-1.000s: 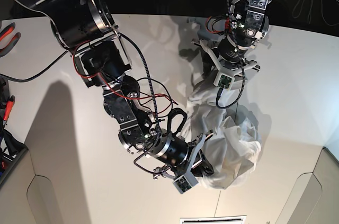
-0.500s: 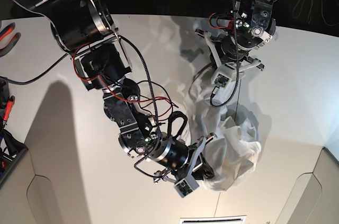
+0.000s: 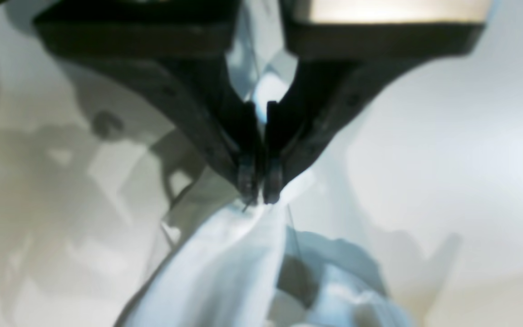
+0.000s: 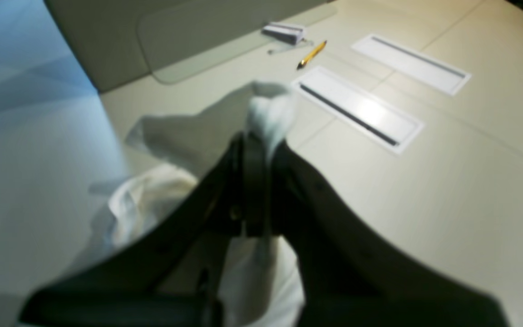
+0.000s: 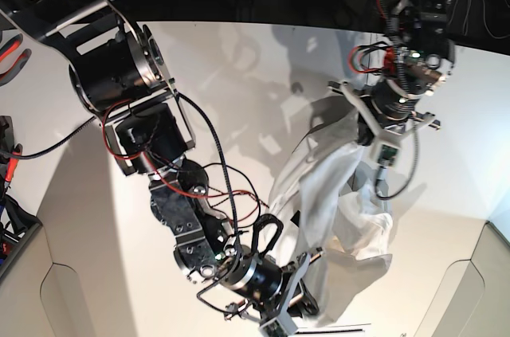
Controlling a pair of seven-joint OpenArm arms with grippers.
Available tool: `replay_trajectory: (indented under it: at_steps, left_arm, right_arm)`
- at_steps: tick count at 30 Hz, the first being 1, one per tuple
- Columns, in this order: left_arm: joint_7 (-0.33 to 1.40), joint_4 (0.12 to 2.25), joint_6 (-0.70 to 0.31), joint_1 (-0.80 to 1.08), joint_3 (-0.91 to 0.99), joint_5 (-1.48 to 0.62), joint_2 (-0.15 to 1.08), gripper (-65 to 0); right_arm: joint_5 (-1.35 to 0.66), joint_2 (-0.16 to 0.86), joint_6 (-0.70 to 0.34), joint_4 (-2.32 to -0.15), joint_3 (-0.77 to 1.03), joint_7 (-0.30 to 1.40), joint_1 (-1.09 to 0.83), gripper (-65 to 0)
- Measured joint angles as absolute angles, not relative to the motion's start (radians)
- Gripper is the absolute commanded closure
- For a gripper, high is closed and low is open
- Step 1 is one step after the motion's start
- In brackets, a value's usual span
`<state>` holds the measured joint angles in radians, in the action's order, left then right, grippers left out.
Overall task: Layout the t-shirt on the table in an organized manner, then fold the t-shirt properly
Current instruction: 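Lift the shirt high with both grippers and shake it out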
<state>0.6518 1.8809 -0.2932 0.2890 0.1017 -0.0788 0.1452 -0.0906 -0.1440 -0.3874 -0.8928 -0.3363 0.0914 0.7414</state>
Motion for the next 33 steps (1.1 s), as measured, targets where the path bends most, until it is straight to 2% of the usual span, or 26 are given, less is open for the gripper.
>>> replay_trajectory:
  at_steps: [12, 18, 24, 33]
  left_arm:
    - [0.674, 2.033, -0.368, 0.286, 0.48, -0.37, 0.287, 0.0]
    - [0.678, 2.117, -0.379, 0.266, 0.625, -0.455, 0.391, 0.0]
    - [0.686, 2.173, -0.382, 0.217, 0.743, -0.529, 0.515, 0.0]
    - [0.678, 2.235, -0.39, 0.104, 0.82, -0.542, 0.765, 0.0]
  right_arm:
    - [-0.22, -0.145, -0.408, -0.893, -0.341, 0.099, 0.91, 0.0]
    - [-0.306, -0.149, -0.46, -0.893, -0.343, 0.091, 1.041, 0.0]
    - [-0.331, -0.153, -0.475, -0.896, -0.345, 0.089, 1.144, 0.0]
    - [-0.299, -0.157, -0.474, -0.899, -0.307, 0.076, 1.234, 0.0]
